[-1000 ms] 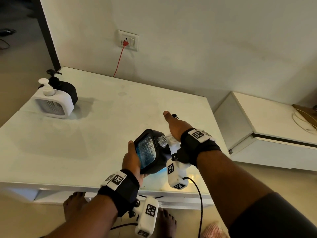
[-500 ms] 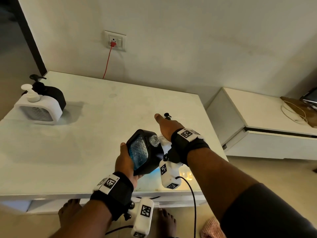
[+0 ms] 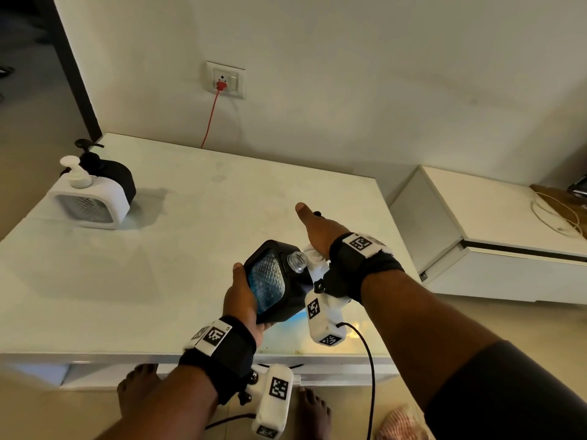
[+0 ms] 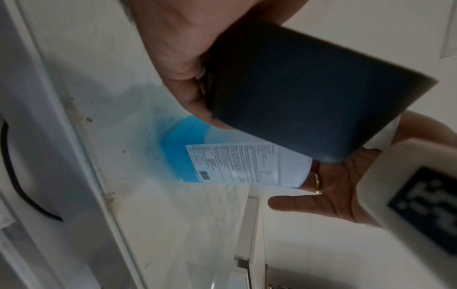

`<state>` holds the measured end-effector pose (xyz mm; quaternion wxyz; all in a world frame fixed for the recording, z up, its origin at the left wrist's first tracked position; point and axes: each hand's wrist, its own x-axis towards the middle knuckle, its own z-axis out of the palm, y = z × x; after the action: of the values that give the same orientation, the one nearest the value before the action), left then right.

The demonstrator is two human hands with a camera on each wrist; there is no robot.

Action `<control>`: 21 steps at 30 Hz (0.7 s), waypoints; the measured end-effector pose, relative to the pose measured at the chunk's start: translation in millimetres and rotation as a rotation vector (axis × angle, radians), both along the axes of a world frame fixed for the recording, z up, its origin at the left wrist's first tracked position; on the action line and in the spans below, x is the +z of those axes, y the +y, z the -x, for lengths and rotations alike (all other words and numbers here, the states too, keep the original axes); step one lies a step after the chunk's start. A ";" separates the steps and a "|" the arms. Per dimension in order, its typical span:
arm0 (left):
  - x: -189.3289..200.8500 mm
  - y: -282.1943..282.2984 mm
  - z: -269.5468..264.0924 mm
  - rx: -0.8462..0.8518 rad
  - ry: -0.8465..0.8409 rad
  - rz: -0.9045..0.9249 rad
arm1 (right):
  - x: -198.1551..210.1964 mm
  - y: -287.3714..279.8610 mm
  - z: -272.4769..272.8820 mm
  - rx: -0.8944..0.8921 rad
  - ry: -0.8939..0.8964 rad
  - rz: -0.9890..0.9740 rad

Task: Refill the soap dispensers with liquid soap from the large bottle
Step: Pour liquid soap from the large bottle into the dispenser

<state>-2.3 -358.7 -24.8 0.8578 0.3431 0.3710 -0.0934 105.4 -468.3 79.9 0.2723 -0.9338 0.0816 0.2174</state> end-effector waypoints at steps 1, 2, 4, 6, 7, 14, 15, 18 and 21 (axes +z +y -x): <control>-0.5 0.2 -0.2 -0.006 -0.001 0.001 | -2.6 -0.7 -0.1 -0.022 -0.012 0.013; -1.4 0.0 0.7 -0.008 -0.001 0.004 | -5.3 -1.7 0.1 -0.042 -0.015 0.022; -2.1 -1.0 1.5 -0.015 -0.009 0.007 | -11.2 -3.2 -1.3 -0.084 -0.028 0.014; -1.6 -1.3 1.7 -0.022 -0.007 0.006 | -17.3 -2.1 -2.1 -0.125 -0.031 0.003; -1.5 -0.8 1.2 -0.022 -0.005 0.003 | -19.2 -0.7 -2.2 -0.142 -0.032 0.006; -4.9 -0.2 0.0 -0.026 0.001 0.003 | -18.0 0.1 2.1 -0.148 -0.005 -0.024; -5.5 -0.3 -0.5 -0.024 -0.001 0.007 | -15.6 0.7 3.1 -0.137 0.012 -0.046; -5.4 -0.8 -1.4 -0.017 -0.001 0.028 | -3.4 1.3 3.6 -0.103 0.041 -0.139; -4.1 -1.4 0.7 0.007 -0.021 0.096 | 7.7 0.4 4.6 -0.077 0.100 -0.182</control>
<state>-3.0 -360.1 -28.9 0.8775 0.3013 0.3581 -0.1043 100.7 -467.9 87.6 0.3597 -0.8894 0.1107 0.2596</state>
